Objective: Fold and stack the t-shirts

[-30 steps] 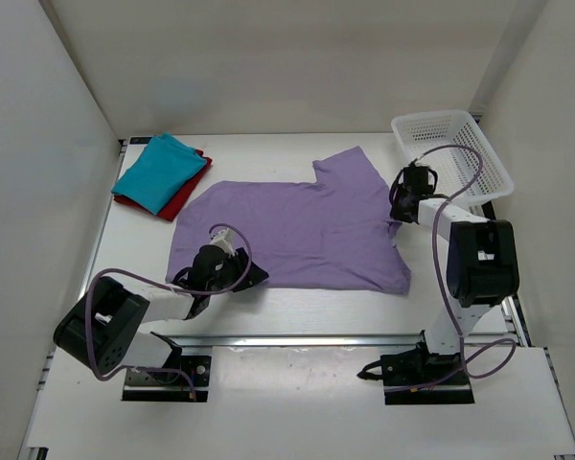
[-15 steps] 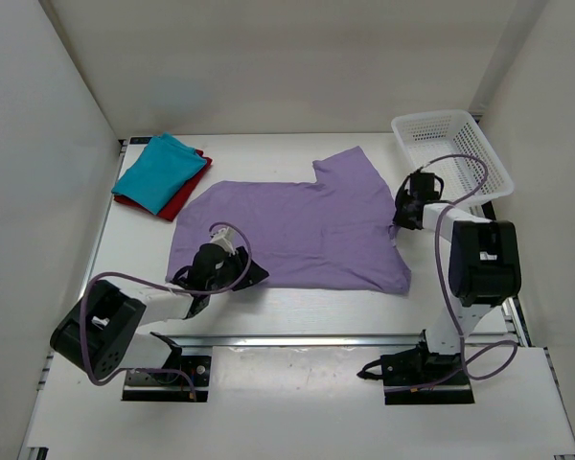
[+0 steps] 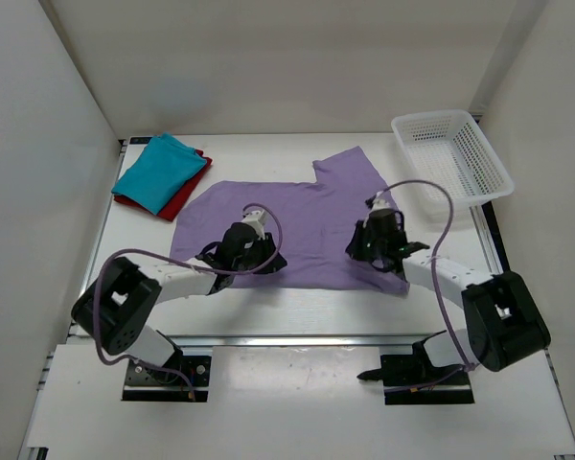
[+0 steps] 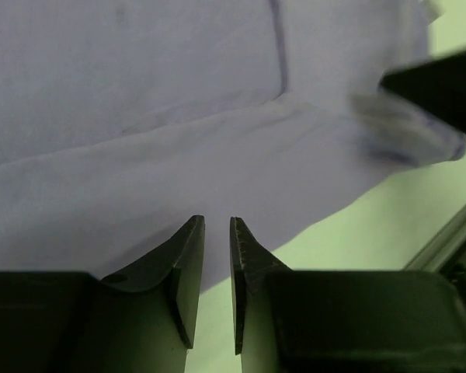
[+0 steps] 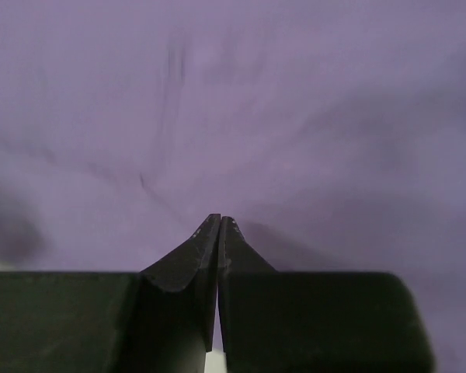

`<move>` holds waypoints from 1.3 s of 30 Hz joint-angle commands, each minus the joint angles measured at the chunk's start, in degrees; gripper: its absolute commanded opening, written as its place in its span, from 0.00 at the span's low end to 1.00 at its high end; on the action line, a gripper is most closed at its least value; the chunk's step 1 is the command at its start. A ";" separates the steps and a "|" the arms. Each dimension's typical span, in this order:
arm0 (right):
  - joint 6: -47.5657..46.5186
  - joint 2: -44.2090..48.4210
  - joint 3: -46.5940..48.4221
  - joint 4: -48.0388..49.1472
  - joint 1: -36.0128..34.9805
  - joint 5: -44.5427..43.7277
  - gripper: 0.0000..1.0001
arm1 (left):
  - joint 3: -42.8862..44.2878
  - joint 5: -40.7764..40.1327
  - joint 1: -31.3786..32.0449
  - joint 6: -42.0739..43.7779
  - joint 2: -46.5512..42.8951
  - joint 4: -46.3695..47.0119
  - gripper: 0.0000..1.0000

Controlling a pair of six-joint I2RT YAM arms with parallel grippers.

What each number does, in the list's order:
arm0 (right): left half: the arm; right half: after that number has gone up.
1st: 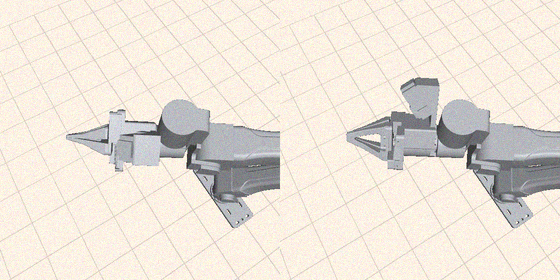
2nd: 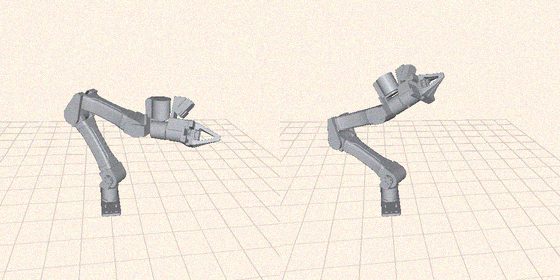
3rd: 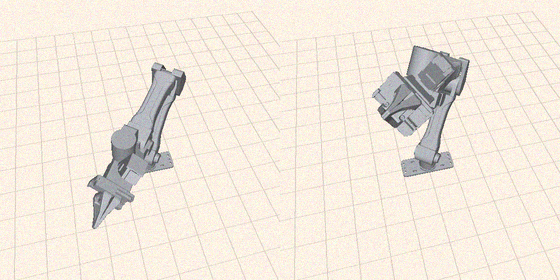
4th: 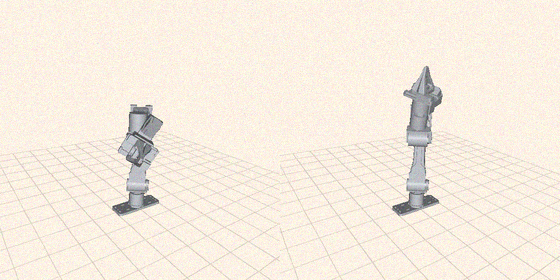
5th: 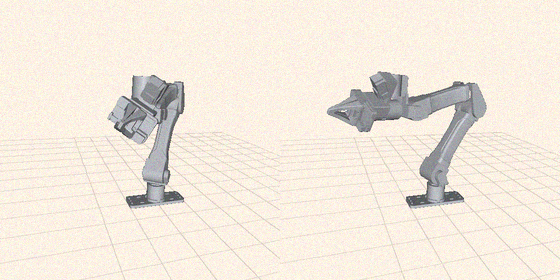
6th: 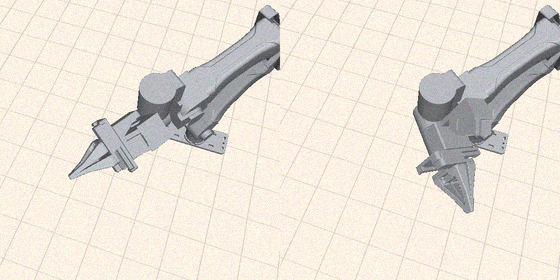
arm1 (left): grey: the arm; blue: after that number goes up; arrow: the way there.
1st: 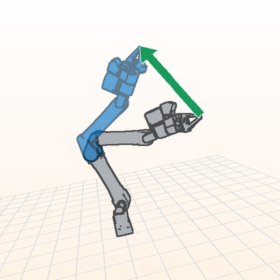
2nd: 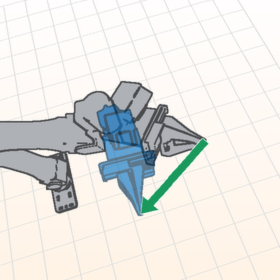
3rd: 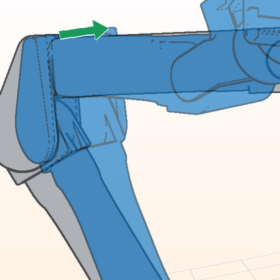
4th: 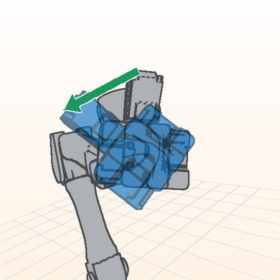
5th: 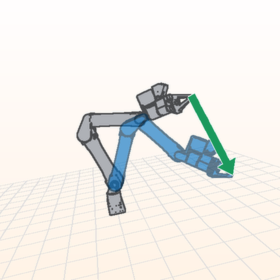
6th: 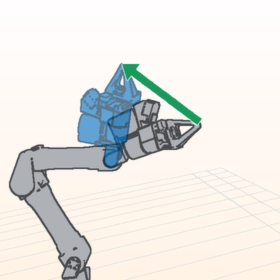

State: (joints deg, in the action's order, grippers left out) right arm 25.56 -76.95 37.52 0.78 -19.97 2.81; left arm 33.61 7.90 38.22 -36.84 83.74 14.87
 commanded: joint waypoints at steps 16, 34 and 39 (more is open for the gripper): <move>13.10 33.42 -29.96 -11.74 2.12 10.45 0.00 | -19.88 2.73 11.44 -12.72 -3.92 0.42 0.23; -0.77 -3.97 13.43 1.42 0.36 12.49 0.09 | 13.94 1.27 -36.19 -0.43 4.12 -14.34 0.45; -3.94 -16.98 24.60 0.72 6.42 13.36 0.09 | 20.96 -4.11 -38.13 4.92 11.96 -20.93 0.50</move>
State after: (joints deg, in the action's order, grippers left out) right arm 24.80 -90.00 56.42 -0.86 -16.91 15.81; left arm 50.30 8.01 -0.69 -36.10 95.00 -0.95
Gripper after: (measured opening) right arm 0.088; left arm 0.486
